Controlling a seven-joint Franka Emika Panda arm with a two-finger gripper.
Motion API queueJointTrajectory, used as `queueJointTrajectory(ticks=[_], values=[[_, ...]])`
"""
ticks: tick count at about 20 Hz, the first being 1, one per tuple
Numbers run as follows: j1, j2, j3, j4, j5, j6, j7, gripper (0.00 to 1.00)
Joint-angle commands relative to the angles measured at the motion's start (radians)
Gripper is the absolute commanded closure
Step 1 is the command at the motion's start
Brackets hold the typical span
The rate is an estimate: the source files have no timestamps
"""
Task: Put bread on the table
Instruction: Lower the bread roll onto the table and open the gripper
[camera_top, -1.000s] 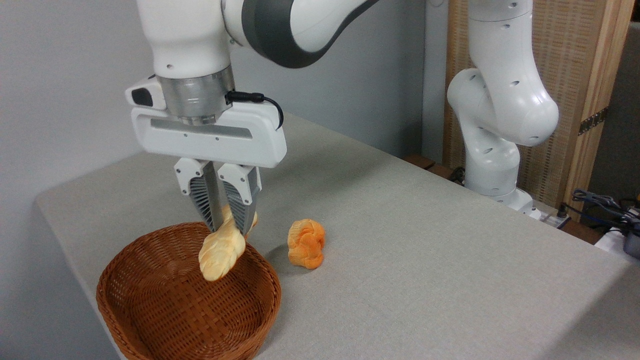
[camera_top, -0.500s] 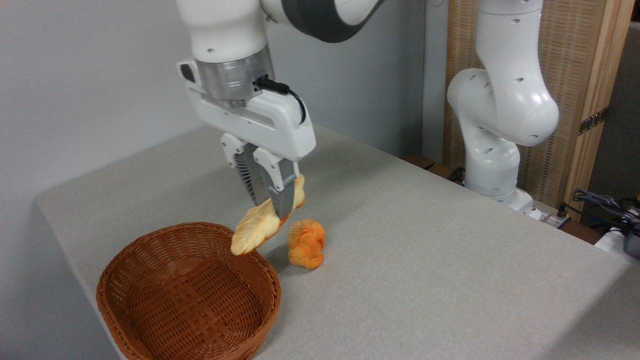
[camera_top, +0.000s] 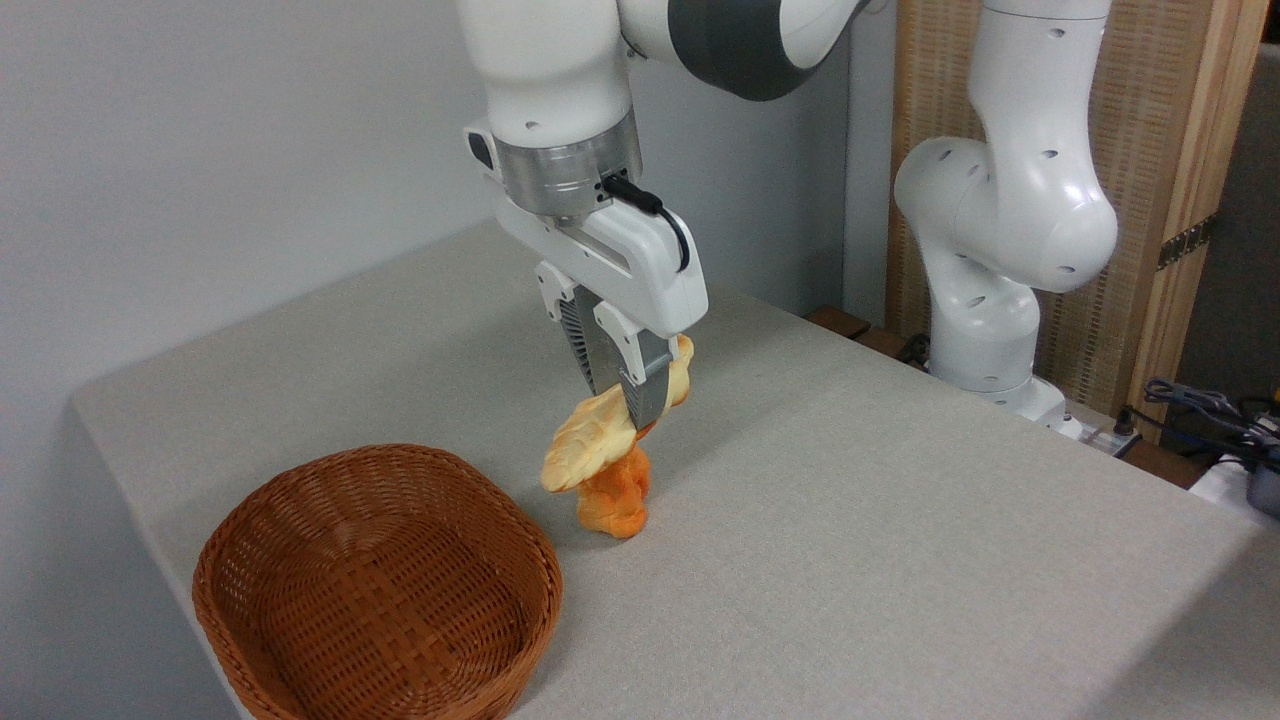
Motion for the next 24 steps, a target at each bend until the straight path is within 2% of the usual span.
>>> queueJointTrajectory(ticks=[1,17,19,24], values=[[-0.011,-0.022,0.012,-0.019,0.013,-0.043,0.054,0.00],[-0.013,-0.022,0.012,-0.018,0.021,-0.040,0.073,0.00],[-0.011,-0.022,0.012,-0.013,0.022,-0.025,0.071,0.00],[-0.013,-0.022,0.009,-0.009,0.022,0.099,0.035,0.00]])
